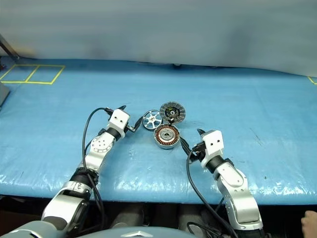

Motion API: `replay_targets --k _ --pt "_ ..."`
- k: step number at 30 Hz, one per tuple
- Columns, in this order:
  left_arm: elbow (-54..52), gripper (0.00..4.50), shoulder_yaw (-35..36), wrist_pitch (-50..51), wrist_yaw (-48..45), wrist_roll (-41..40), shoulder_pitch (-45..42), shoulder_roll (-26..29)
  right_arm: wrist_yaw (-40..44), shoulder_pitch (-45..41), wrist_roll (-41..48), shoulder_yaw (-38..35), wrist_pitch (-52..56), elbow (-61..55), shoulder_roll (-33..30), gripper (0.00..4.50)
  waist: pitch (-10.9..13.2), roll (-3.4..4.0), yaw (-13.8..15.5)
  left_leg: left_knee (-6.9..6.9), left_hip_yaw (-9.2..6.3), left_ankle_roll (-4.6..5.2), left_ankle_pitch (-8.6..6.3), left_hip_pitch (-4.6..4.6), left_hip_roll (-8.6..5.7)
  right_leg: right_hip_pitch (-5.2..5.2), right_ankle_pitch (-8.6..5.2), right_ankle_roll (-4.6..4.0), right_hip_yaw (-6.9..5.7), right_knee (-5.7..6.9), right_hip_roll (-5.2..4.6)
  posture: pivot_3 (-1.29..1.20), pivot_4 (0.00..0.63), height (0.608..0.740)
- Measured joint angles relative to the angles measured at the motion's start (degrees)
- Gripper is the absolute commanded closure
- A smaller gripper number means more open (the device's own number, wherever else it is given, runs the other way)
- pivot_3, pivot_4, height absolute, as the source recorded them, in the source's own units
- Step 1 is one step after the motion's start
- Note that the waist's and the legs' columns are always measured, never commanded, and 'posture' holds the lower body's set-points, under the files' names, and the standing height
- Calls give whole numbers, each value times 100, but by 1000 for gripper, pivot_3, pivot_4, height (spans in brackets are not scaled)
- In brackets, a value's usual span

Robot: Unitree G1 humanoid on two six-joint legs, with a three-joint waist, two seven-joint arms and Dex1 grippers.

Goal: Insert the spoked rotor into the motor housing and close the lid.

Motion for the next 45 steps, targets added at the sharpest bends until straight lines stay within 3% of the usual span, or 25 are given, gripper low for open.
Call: replay_targets --k 5,11,18,30,33,41,45 --pt "-877 0 108 216 -1946 -1469 562 20 261 360 16 25 -35 1 -240 531 0 1 -26 0 5 9 -4 -2 1 0 -2 -7 4 -4 -1 0 150 740" --pt "-1705 0 85 896 -3247 -1968 972 687 492 537 -91 91 -83 81 -495 531 1 2 -68 1 3 3 -4 9 6 1 -29 -7 1 2 2 0 150 740" --pt "-2089 0 -177 1148 -4027 -1908 1276 1097 585 582 -355 278 -234 429 -657 531 2 3 -48 1 3 2 -6 10 6 0 -35 -28 2 -1 0 0 150 740" --pt "-2053 0 -366 1014 -4288 -1880 1361 859 748 746 -490 390 -247 530 -821 531 2 3 -2 1 2 -7 -13 11 6 1 -40 -22 2 -2 -1 0 150 740" --pt "-2005 0 -409 955 -4323 -1829 1361 831 780 773 -499 400 -275 562 -832 1153 1 3 0 2 2 -7 -13 12 6 1 -41 -21 1 -3 -1 0 150 740" --pt "-1965 0 -416 912 -4423 -1756 1362 749 878 804 -399 412 -510 785 -811 3728 0 1 4 7 2 -12 -17 24 6 14 -42 -19 2 -4 -2 0 150 740" --pt "-1953 0 -415 901 -4458 -1725 1365 748 895 798 -329 406 -516 825 -812 3852 -1 -1 4 7 1 -12 -17 28 6 18 -44 -19 2 -5 -2 0 150 740"
